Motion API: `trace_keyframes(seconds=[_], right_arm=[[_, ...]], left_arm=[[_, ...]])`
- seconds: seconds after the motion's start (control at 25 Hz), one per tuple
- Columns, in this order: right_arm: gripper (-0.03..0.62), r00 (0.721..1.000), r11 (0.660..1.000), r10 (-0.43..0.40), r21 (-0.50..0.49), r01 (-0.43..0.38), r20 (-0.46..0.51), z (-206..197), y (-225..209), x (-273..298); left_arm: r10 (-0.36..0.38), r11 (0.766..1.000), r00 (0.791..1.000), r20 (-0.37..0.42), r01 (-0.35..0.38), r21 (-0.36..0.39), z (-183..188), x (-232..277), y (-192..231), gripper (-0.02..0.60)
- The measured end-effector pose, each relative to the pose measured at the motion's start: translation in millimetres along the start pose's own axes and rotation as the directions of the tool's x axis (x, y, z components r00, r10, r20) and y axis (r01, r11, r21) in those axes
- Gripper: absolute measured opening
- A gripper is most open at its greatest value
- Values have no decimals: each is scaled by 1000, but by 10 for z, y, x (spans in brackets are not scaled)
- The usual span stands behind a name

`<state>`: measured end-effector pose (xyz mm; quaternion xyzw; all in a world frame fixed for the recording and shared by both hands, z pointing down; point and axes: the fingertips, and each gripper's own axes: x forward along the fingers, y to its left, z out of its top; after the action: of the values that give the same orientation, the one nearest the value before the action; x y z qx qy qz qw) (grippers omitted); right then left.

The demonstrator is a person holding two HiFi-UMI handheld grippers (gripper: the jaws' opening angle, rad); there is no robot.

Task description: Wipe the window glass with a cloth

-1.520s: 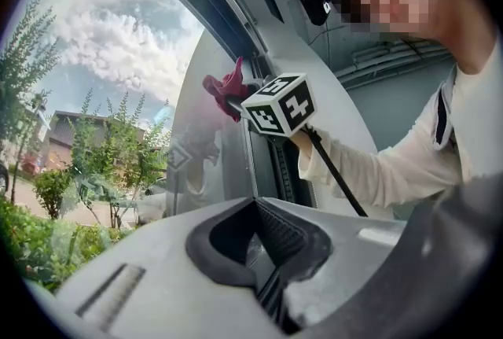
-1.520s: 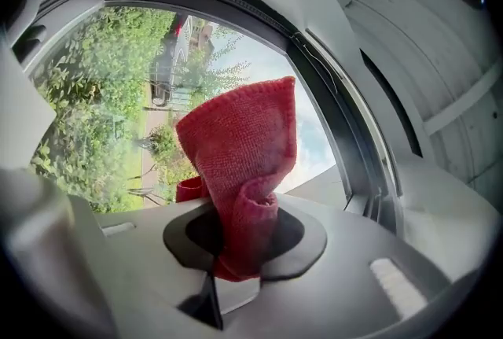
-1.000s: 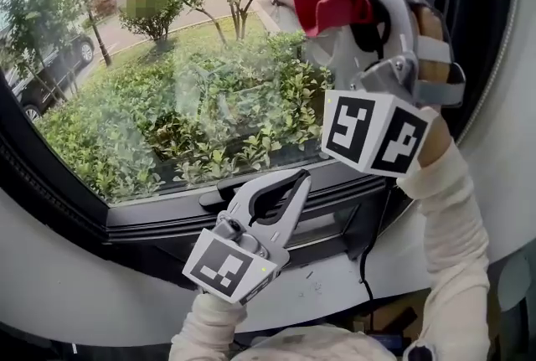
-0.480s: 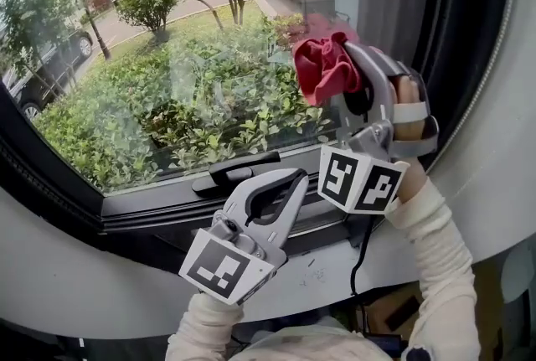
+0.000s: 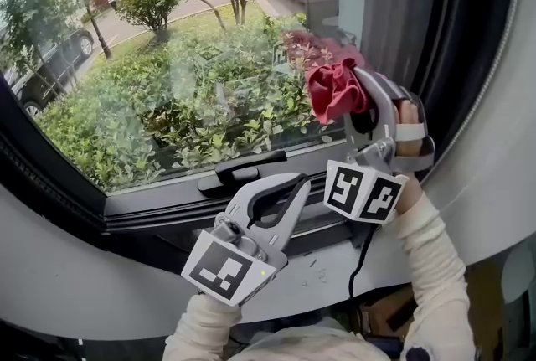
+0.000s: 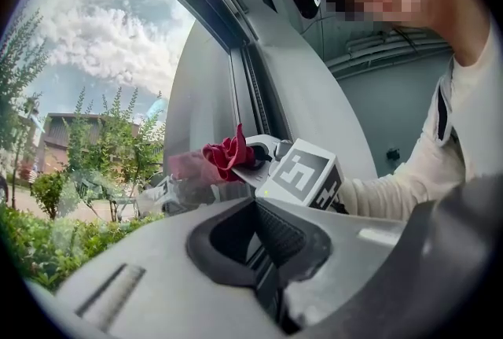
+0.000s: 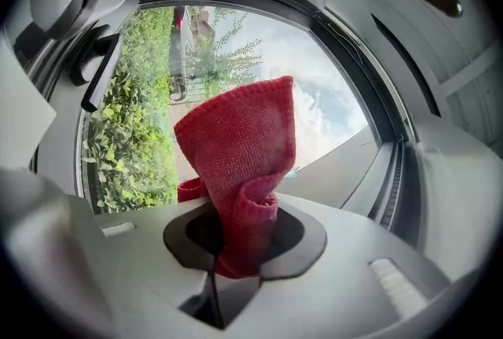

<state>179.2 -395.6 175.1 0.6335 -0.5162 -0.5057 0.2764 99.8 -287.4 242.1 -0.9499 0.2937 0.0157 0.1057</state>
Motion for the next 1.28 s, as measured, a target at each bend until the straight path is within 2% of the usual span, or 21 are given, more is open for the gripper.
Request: trace_keyframes(seconds=[0.16,0.4,0.64,0.76,0.96,1.28], right_arm=[[114,999,999,-37,-17,36,-31,59,-298,125],[114,988,989,-139,-62,135,-72,276,-1034,419],[114,969,967,-235,-116,226,-72,460,-1706,664],[114,961,959,-267,-118,258,-68,501,-1882,709],[109,958,956,-277,-115,269,-68,413,-1643,607],[109,980,984,-169,-80,161,-104,83,-846,283]], left_arm=[[-7,1000,1000,21,7,-6,55,-17,47,2],[-20,1000,998,57,20,1,169,-49,119,2],[-11,1000,997,72,11,0,287,-114,254,0],[-5,1000,997,78,6,-11,352,-158,296,0],[3,1000,997,83,-2,-10,335,-221,294,1],[15,999,998,54,-13,-36,178,-307,181,1]])
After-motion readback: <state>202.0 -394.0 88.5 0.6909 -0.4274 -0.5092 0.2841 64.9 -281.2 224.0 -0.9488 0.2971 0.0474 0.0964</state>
